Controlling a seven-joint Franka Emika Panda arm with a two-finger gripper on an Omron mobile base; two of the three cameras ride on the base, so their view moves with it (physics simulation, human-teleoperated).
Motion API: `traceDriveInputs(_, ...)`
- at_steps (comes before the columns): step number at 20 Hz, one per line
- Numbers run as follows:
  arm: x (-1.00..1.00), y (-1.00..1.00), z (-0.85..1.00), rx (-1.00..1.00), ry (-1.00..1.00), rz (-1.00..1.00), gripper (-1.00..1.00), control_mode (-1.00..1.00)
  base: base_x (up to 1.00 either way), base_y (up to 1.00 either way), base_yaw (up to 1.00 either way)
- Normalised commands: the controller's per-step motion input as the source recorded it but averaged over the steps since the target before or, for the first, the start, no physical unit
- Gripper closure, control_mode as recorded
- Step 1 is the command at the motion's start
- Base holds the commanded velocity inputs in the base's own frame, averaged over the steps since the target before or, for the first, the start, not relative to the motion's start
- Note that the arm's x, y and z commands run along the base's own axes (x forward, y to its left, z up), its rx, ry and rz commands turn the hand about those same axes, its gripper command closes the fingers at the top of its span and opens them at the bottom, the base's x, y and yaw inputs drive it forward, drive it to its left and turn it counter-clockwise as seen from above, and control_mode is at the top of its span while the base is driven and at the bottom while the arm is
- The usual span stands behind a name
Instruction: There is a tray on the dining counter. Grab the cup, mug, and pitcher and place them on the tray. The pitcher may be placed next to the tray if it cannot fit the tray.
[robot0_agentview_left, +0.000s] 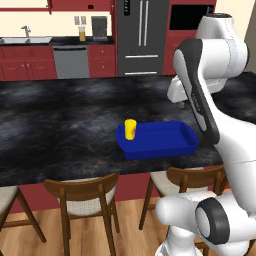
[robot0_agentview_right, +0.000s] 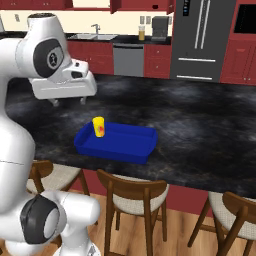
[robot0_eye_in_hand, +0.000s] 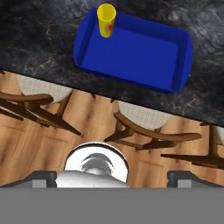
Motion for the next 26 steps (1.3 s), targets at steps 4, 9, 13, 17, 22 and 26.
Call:
traceDriveInputs(4, -0.74, -0.19, 0.00, 0.08, 0.00, -0.09, -1.00, -1.00, 0.00, 0.00, 0.00)
traceDriveInputs(9, -0.56, -0.04, 0.00, 0.07, 0.00, -0.16, -1.00, -1.00, 0.00, 0.00, 0.00)
traceDriveInputs(13, -0.40, 0.00, -0.02, 0.02, 0.00, -0.16, -1.00, -1.00, 0.00, 0.00, 0.00)
traceDriveInputs(17, -0.22, 0.00, -0.14, 0.00, 0.00, -0.11, -1.00, -1.00, 0.00, 0.00, 0.00)
traceDriveInputs(22, -0.09, 0.00, -0.18, 0.00, 0.00, -0.08, -1.00, -1.00, 0.00, 0.00, 0.00)
traceDriveInputs(26, 0.00, 0.00, -0.14, 0.00, 0.00, 0.00, -1.00, -1.00, 0.00, 0.00, 0.00)
